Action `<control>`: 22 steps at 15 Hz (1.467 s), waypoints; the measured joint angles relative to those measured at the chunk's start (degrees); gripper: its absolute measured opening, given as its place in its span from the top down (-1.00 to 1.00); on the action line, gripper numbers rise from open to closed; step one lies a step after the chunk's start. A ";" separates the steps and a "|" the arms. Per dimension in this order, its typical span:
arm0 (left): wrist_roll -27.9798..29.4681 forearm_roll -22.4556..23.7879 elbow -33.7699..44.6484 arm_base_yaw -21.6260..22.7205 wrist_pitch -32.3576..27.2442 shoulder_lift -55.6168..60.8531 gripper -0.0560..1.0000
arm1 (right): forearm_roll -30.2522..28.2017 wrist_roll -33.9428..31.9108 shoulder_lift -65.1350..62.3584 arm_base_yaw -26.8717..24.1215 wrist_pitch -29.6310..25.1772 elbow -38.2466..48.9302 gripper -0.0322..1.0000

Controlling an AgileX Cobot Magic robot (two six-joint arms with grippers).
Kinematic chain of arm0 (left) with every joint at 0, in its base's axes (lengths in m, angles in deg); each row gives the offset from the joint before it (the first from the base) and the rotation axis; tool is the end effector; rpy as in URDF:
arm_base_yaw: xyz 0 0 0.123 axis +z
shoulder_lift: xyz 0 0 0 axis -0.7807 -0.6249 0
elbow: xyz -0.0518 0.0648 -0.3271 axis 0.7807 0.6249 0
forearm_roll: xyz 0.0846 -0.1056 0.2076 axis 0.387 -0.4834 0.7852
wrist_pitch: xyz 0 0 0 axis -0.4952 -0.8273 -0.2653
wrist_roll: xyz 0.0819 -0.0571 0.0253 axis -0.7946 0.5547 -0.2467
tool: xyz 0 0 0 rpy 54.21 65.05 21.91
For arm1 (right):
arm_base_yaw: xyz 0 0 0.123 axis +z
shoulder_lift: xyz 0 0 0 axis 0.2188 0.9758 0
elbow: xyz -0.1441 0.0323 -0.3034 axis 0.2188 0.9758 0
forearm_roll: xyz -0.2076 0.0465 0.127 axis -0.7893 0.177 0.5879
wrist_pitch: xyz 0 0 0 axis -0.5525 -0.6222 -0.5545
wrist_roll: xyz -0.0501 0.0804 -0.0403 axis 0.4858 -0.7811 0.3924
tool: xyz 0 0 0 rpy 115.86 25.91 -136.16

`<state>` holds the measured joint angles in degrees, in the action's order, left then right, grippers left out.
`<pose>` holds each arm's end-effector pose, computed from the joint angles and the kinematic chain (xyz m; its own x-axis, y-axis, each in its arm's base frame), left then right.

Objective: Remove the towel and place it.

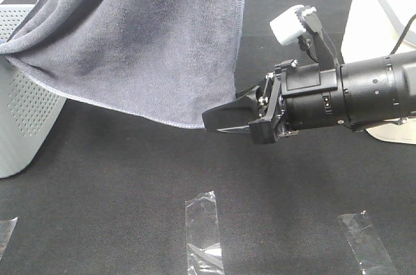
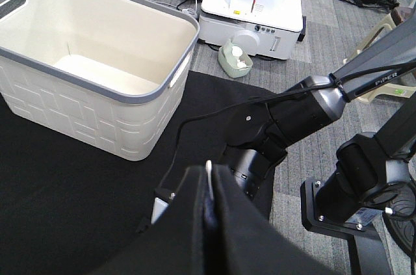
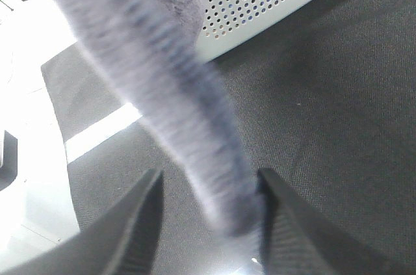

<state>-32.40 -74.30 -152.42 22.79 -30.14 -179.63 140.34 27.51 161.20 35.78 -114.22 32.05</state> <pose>0.2768 -0.2334 0.5302 -0.2749 0.3659 -0.8891 0.9477 0.2592 -0.1863 0.2281 0.1706 0.2322 -0.4993 -0.3487 -0.7932 -0.8291 0.4581 0.3205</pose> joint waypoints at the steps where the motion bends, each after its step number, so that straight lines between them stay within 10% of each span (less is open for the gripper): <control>1: 0.00 0.00 0.00 0.00 0.00 0.00 0.88 | 0.00 0.00 0.00 0.00 0.00 0.00 0.31; 5: 0.00 0.00 0.00 0.00 0.00 0.00 0.88 | 0.80 -0.29 -0.06 0.00 -0.80 0.00 0.94; 10: 5.50 7.16 0.00 0.00 0.00 -0.11 0.88 | -6.47 -19.14 -1.60 0.00 5.44 -0.86 0.94; 13: 18.96 21.72 0.00 -0.06 0.00 -1.83 0.88 | -28.93 -44.86 -4.87 0.00 8.54 -6.25 0.94; 18: 32.95 35.41 0.00 -0.06 0.11 -9.05 0.88 | -91.16 -101.81 -6.88 0.00 -0.63 -24.64 0.94; 22: 38.33 43.32 0.00 -0.06 13.75 -15.64 0.88 | -120.32 -117.06 -4.53 0.00 -10.89 -43.26 0.94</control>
<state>5.93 -30.98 -152.42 22.73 -16.39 -195.27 20.01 -89.54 156.67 35.78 -125.11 -11.20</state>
